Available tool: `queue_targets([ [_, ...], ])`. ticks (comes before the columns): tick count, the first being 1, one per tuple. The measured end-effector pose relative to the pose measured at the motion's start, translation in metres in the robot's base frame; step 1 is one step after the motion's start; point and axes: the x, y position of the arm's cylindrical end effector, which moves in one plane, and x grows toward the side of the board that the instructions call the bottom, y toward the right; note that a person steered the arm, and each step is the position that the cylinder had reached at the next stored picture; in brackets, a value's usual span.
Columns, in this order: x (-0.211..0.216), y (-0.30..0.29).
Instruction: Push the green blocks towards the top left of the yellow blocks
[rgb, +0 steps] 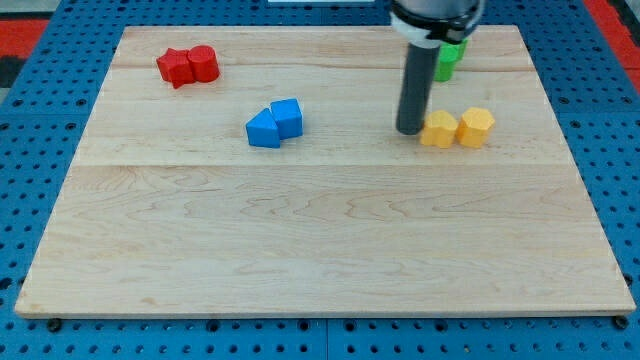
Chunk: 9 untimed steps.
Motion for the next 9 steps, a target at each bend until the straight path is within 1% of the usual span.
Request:
queue_targets([
  [1,-0.016,-0.022],
  [2,-0.061,-0.046],
  [3,-0.114,-0.048],
  [4,-0.171,-0.035],
  [5,-0.197,-0.012],
  [6,-0.198,0.004],
  [8,-0.198,0.073],
  [9,-0.193,0.076],
])
